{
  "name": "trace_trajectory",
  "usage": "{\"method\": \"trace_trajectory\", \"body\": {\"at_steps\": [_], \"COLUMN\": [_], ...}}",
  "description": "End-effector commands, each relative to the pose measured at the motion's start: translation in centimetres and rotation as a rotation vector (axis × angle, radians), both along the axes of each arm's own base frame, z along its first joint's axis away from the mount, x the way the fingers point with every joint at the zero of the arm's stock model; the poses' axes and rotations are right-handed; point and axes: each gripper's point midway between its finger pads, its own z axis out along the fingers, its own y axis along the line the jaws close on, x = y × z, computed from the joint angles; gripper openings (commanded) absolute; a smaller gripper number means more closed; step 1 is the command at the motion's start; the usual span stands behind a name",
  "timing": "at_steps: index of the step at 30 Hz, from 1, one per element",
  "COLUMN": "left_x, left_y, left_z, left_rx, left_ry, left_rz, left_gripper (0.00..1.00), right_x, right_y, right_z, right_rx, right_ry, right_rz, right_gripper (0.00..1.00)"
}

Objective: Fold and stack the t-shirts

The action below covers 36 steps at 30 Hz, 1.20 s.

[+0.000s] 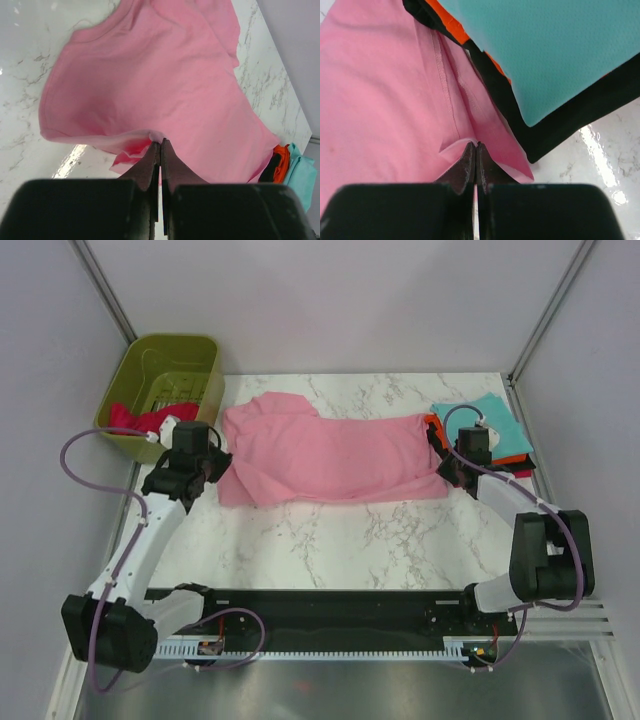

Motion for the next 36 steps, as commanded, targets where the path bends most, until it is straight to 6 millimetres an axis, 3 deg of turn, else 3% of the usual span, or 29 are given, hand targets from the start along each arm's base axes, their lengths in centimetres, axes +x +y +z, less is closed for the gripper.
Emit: {"method": "trace_trajectory", "body": {"at_steps": [1,6,16,19,26,27,31,36], "left_x": [2.9,5.3,9.4,10.4,13.4,14.0,15.9,16.3], "left_y": [0.1,0.3,0.6,0.4,0.0,0.2,0.5,1.2], "left_z": [2.8,2.3,4.1,3.5,1.5,0.3,-1.4,-4.0], "left_rx": [0.030,0.047,0.061,0.045,0.040,0.045,0.050,0.031], "left_ry": [-0.081,-0.072,-0.095,-0.080,-0.044,-0.017,0.018,0.073], "left_rz": [0.011,0.038,0.048,0.050,0.058,0.063,0.071,0.098], "left_gripper": [0.02,0.02,0.02,0.02,0.02,0.02,0.02,0.02], "right_x": [2.3,3.9,6.4,7.2,8.3,8.3,9.1,9.5], "right_y": [-0.5,-0.3,0.0,0.4,0.9,0.9,0.4,-0.4], "right_z": [1.2,1.4,1.1,0.8,0.5,0.3,0.8,0.8], "right_rx": [-0.021,-0.020,-0.019,-0.020,-0.010,-0.010,-0.027,-0.046], "right_ry": [-0.048,-0.061,-0.073,-0.073,-0.079,-0.077,-0.093,-0.101], "right_rz": [-0.051,-0.072,-0.103,-0.104,-0.104,-0.109,-0.136,-0.180], "right_gripper": [0.00,0.00,0.00,0.00,0.01,0.02,0.02,0.01]}}
